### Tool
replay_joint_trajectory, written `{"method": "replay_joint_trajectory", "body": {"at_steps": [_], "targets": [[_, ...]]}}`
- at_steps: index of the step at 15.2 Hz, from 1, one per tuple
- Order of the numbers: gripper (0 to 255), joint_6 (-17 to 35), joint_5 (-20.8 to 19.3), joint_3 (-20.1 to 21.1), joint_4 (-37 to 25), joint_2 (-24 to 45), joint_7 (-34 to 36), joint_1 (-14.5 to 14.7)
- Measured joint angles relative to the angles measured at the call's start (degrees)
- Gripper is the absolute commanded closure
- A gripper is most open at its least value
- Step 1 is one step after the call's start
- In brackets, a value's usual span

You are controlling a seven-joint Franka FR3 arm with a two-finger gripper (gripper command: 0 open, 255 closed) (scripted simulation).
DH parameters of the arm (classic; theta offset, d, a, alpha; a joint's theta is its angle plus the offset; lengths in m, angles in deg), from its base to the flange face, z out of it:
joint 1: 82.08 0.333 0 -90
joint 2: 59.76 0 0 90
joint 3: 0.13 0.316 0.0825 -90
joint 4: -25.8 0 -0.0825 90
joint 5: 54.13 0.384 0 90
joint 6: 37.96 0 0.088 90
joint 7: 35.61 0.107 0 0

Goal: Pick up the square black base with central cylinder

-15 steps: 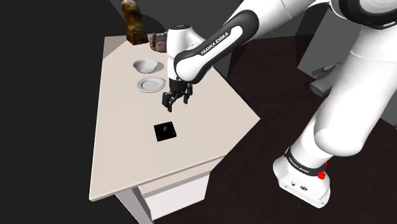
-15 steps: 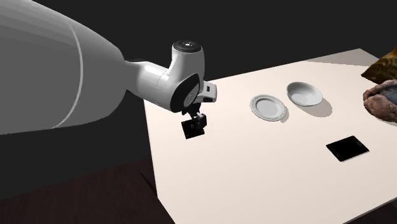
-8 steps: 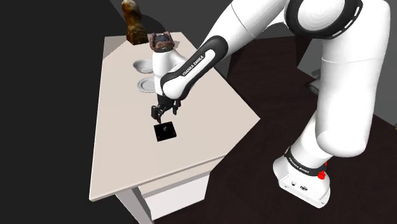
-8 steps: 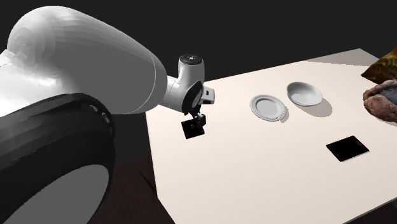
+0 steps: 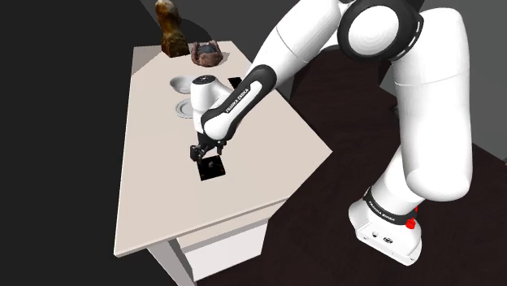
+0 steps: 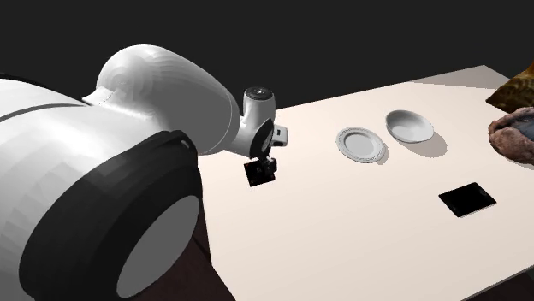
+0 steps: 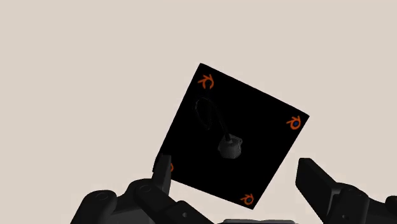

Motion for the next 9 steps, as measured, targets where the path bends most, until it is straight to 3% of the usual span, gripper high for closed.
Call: {"method": "replay_joint_trajectory", "body": {"at_steps": [2,3,9], "targets": [[0,0.9,-0.3,-0.2,-0.3,1.2,0.2,0.2],[255,1.1,-0.3,-0.3,-0.3,1.4,0.3,0.3],[255,1.4,-0.4,-0.3,-0.2,1.5,0.3,0.3]]}}
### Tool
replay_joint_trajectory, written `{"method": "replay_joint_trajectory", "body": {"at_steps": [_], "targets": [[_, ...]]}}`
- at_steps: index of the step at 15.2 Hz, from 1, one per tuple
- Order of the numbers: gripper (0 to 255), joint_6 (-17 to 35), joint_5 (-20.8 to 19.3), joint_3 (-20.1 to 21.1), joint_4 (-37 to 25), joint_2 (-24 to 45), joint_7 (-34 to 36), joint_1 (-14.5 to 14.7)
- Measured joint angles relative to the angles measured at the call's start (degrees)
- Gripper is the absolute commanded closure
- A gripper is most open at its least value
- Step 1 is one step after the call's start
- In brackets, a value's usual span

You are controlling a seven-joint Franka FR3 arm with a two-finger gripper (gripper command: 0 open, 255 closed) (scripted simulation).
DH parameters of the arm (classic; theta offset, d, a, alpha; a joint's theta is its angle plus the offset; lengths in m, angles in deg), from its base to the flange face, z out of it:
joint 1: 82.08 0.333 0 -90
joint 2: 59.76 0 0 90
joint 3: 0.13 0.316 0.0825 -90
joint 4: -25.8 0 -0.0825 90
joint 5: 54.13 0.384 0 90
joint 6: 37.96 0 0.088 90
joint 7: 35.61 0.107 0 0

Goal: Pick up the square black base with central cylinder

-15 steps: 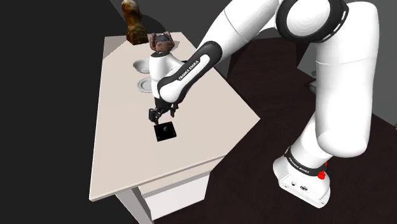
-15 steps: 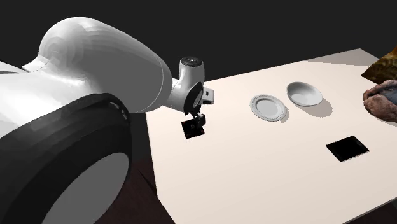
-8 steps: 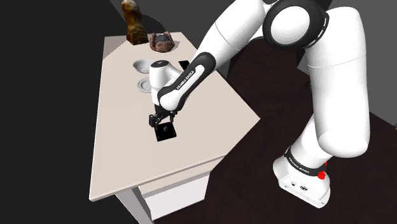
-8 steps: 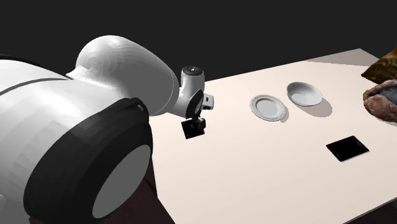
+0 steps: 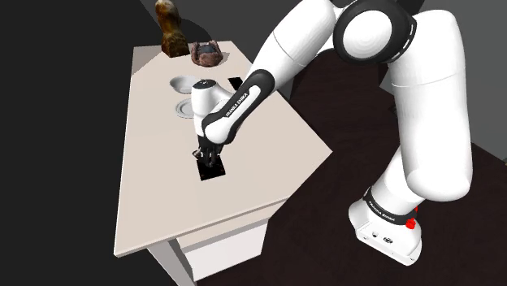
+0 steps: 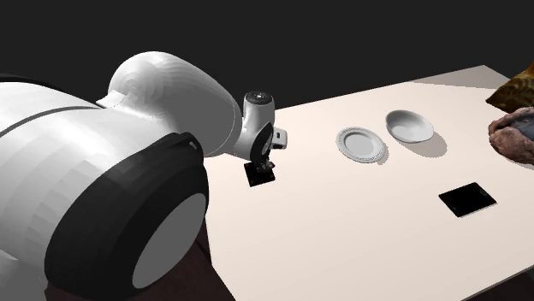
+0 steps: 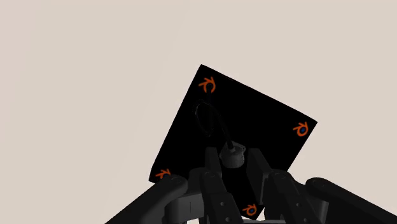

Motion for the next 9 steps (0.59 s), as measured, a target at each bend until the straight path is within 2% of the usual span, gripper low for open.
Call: {"method": "replay_joint_trajectory", "body": {"at_steps": [9], "targets": [[255,-2.2,0.6,0.5,0.1,-2.3,-0.2,-0.3]]}}
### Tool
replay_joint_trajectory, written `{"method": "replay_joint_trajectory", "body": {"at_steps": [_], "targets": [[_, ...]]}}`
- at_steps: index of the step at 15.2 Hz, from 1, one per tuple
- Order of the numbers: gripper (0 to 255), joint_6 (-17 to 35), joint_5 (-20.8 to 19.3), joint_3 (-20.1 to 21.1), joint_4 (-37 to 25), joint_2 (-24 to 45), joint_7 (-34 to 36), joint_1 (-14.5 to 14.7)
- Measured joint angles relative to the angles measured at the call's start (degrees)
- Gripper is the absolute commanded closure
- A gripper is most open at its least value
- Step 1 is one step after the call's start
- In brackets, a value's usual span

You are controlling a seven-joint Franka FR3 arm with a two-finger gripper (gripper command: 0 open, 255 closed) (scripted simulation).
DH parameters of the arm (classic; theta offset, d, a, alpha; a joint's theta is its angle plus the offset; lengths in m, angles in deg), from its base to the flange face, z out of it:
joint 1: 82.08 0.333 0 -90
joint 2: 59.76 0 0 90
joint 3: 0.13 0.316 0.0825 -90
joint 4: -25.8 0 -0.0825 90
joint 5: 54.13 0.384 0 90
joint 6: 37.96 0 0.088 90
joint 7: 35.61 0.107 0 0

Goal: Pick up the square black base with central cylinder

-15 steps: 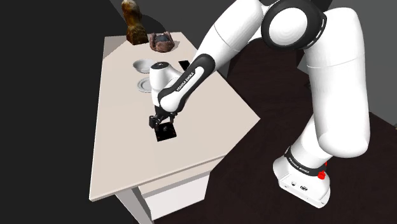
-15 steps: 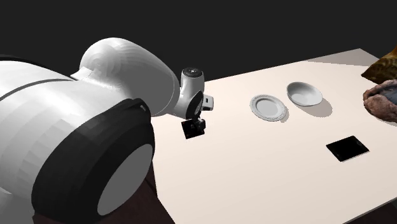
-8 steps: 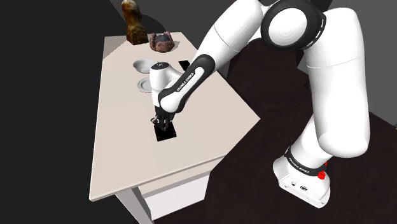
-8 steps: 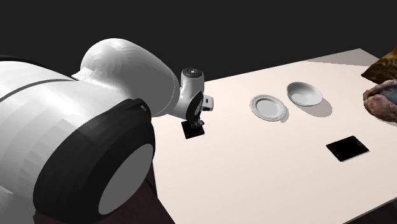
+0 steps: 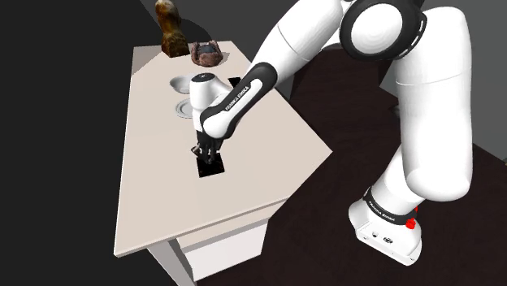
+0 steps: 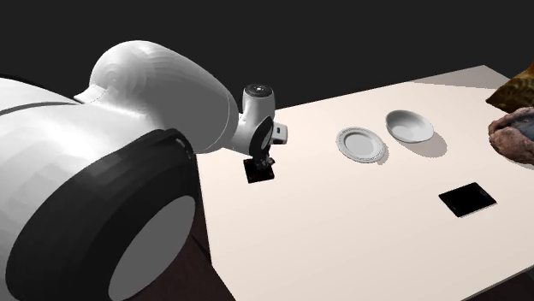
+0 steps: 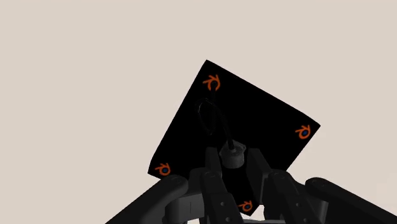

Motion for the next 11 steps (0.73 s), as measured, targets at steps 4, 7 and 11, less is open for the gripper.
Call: {"method": "replay_joint_trajectory", "body": {"at_steps": [4,7,11], "targets": [[255,-2.0,0.7,0.5,0.7,-2.7,-0.4,-0.5],[255,-3.7,1.2,0.9,0.5,-4.2,-0.7,-0.8],[255,-5.7,1.7,1.3,0.5,-6.3,-1.0,-1.0]]}}
